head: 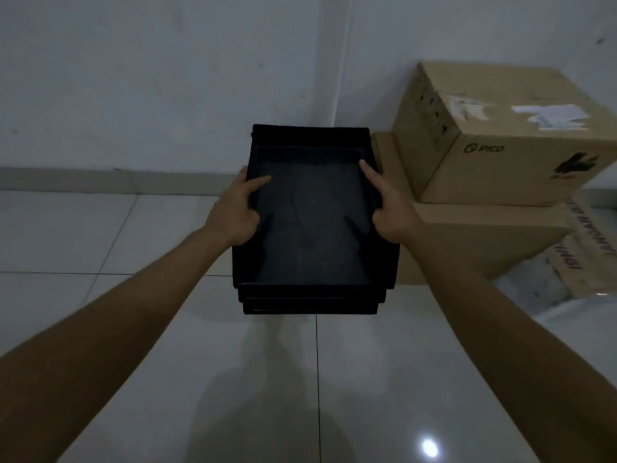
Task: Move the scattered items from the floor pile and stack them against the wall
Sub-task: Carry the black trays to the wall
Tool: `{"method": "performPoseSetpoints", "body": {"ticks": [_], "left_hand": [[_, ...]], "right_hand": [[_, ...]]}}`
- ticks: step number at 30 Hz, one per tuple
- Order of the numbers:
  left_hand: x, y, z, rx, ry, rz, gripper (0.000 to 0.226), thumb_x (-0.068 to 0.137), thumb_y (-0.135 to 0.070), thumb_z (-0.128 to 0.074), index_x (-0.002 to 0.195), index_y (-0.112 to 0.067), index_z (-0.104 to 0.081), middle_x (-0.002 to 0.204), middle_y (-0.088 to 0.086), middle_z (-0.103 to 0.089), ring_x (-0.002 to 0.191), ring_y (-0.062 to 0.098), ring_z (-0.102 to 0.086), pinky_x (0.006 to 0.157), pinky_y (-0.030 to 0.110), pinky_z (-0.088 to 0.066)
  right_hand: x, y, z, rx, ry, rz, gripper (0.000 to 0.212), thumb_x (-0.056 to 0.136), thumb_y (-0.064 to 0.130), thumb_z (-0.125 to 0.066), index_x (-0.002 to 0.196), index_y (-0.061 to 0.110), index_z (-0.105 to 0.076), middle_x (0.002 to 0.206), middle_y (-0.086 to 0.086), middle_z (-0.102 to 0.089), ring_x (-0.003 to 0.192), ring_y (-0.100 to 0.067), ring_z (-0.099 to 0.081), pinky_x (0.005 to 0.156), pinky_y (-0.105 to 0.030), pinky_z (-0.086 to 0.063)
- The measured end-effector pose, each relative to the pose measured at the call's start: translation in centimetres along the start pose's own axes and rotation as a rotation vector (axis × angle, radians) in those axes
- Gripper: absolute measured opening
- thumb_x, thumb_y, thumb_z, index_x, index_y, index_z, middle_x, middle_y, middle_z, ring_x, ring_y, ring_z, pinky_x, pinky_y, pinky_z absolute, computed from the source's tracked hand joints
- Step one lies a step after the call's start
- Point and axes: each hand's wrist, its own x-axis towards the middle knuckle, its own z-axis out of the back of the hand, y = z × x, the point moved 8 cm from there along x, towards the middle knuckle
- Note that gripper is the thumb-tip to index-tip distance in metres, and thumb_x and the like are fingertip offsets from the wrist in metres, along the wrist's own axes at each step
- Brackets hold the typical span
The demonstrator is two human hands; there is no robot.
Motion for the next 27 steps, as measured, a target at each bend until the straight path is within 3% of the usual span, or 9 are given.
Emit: {"method": "performPoseSetpoints", "body": {"ticks": [2,5,10,15,20,23,25,27], "left_hand": [[0.6,1.2,-0.9,0.030,-0.026,0.001,0.067,0.081,0.015,-0.046,0.142,-0.012,-0.044,0.155,0.003,-0.024,0.133,0.011,-0.033,0.110,0.021,-0.026],[1.4,1.8,-1.7,0.021,-0.071,-0.059,0.063,0.080,0.016,-0.047,0.138,-0.008,-0.047,0.149,0.007,-0.035,0.132,0.022,-0.041,0.107,0.018,-0.027],[2.1,1.1,-1.2,0.031,-0.096,-0.016,0.060,0.085,0.013,-0.045,0.140,-0.010,-0.046,0.152,0.010,-0.032,0.134,0.025,-0.037,0.099,0.006,-0.019],[2.0,1.9,-2.0,0.020,-0.102,-0.071,0.058,0.077,0.017,-0.047,0.130,-0.006,-0.055,0.143,0.008,-0.043,0.128,0.028,-0.045,0.106,0.019,-0.029],[3.2,1.0,-2.1,0.050,-0.133,-0.113,0.055,0.078,0.015,-0.048,0.128,-0.007,-0.057,0.143,0.008,-0.043,0.127,0.027,-0.046,0.104,0.019,-0.031],[3.9,0.9,-2.3,0.062,-0.154,-0.135,0.053,0.075,0.015,-0.050,0.122,-0.006,-0.061,0.142,0.007,-0.044,0.124,0.027,-0.049,0.101,0.020,-0.034],[4.3,1.2,-2.6,0.066,-0.165,-0.146,0.050,0.073,0.015,-0.051,0.117,-0.007,-0.062,0.142,0.007,-0.045,0.122,0.028,-0.050,0.101,0.024,-0.038],[4.7,1.6,-2.9,0.071,-0.178,-0.152,0.048,0.072,0.014,-0.052,0.114,-0.007,-0.063,0.139,0.008,-0.047,0.119,0.030,-0.052,0.102,0.029,-0.042]], "right_hand": [[0.9,-0.5,-0.5,-0.006,0.015,-0.002,0.097,0.078,-0.024,-0.041,0.156,0.027,-0.015,0.156,-0.002,-0.025,0.139,-0.012,-0.030,0.108,-0.008,-0.026],[1.6,-0.1,-0.6,-0.010,0.016,0.023,0.094,0.080,-0.030,-0.039,0.156,0.019,-0.013,0.154,0.000,-0.024,0.137,-0.008,-0.027,0.092,0.008,-0.023],[1.2,0.4,-0.2,-0.031,-0.030,0.001,0.090,0.083,-0.028,-0.038,0.155,0.018,-0.013,0.156,-0.006,-0.025,0.133,-0.006,-0.025,0.083,0.013,-0.022],[0.8,-0.1,-0.7,-0.034,-0.051,0.005,0.091,0.080,-0.031,-0.039,0.155,0.015,-0.015,0.156,-0.008,-0.026,0.139,-0.012,-0.027,0.089,0.010,-0.022],[1.1,-0.5,0.3,-0.075,-0.110,-0.026,0.092,0.082,-0.027,-0.039,0.155,0.024,-0.017,0.158,-0.006,-0.025,0.139,-0.015,-0.029,0.077,0.012,-0.026],[1.2,-1.0,0.7,-0.109,-0.178,-0.037,0.090,0.083,-0.024,-0.040,0.154,0.027,-0.021,0.153,-0.008,-0.034,0.123,-0.010,-0.042,0.083,0.001,-0.041],[1.8,-1.5,1.0,-0.152,-0.229,-0.047,0.092,0.081,-0.021,-0.044,0.153,0.033,-0.025,0.144,-0.017,-0.046,0.114,-0.026,-0.057,0.090,-0.031,-0.054],[2.4,-2.3,0.9,-0.180,-0.247,-0.047,0.092,0.080,-0.020,-0.046,0.152,0.033,-0.027,0.135,-0.020,-0.053,0.108,-0.039,-0.059,0.088,-0.049,-0.053]]}}
